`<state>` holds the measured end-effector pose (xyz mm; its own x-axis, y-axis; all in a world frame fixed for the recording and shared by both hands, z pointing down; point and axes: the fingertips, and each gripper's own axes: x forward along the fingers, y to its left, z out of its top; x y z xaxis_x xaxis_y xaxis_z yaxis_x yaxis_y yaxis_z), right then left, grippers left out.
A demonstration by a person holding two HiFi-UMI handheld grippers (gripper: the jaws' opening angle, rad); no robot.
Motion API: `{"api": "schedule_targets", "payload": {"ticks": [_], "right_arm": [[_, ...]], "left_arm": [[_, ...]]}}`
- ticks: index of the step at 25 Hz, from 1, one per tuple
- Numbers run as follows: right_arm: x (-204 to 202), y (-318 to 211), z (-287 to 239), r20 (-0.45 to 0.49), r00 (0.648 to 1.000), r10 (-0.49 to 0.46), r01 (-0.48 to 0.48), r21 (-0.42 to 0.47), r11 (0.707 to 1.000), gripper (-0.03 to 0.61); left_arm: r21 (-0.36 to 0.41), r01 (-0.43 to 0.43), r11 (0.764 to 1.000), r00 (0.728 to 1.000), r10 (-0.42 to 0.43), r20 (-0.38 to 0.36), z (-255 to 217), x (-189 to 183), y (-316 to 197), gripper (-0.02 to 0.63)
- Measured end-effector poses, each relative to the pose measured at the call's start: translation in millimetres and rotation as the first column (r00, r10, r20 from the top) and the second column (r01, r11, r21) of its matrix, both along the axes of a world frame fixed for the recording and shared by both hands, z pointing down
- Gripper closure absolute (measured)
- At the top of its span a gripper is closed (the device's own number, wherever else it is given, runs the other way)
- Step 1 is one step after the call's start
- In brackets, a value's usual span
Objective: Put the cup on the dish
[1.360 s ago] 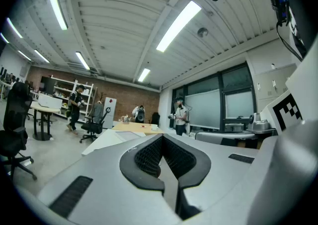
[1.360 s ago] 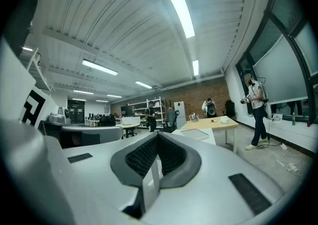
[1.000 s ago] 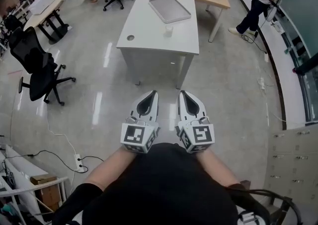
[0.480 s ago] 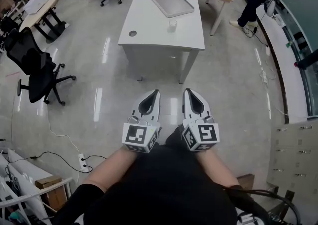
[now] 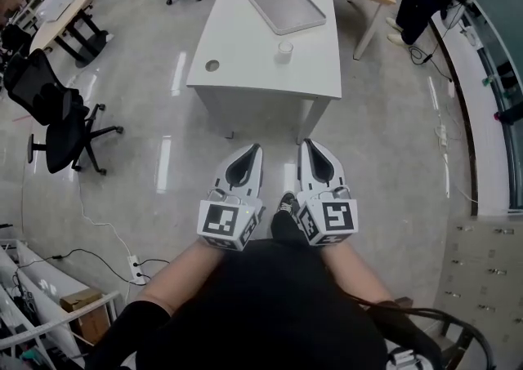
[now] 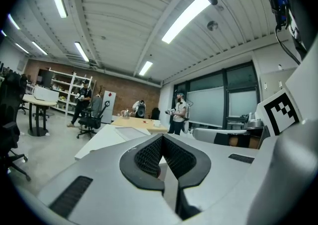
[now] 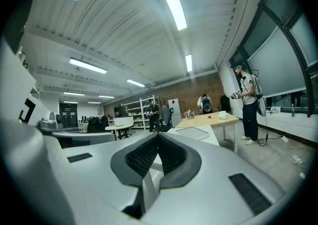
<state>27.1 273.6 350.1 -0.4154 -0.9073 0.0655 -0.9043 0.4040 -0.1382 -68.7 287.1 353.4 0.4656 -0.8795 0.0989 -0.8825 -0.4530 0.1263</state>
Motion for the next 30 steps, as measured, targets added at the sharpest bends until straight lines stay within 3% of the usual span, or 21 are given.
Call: {"api": "schedule_targets", "payload": {"ticks": [6,12,21,30], "right_arm": [[30,-71,4,-0.004,0.999,-0.04,0.04,-0.012,0.999,0.566],[43,-109,4,-0.016,0.996,-0.091,0.09,-0.008,0.996,0.566],[45,-142,5,-0.012,0.996,-0.094,0.093,-0.027,0.995,0.566],[39,-208,21,-0.042,0.997,-0.061,0.059,-0.056,0.997,0.566]], "left_arm": [[-0.012,0.023,1.0,1.0,-0.022,0.006,1,36,-72,0.609],[-0.012,0.039,0.999,0.999,-0.039,0.016,3,61,-110,0.609],[-0.023,0.049,0.999,0.999,-0.048,0.02,6,62,-144,0.609],[-0.047,0.015,0.999,1.0,-0.014,0.015,24,53,-216,0.609]]}}
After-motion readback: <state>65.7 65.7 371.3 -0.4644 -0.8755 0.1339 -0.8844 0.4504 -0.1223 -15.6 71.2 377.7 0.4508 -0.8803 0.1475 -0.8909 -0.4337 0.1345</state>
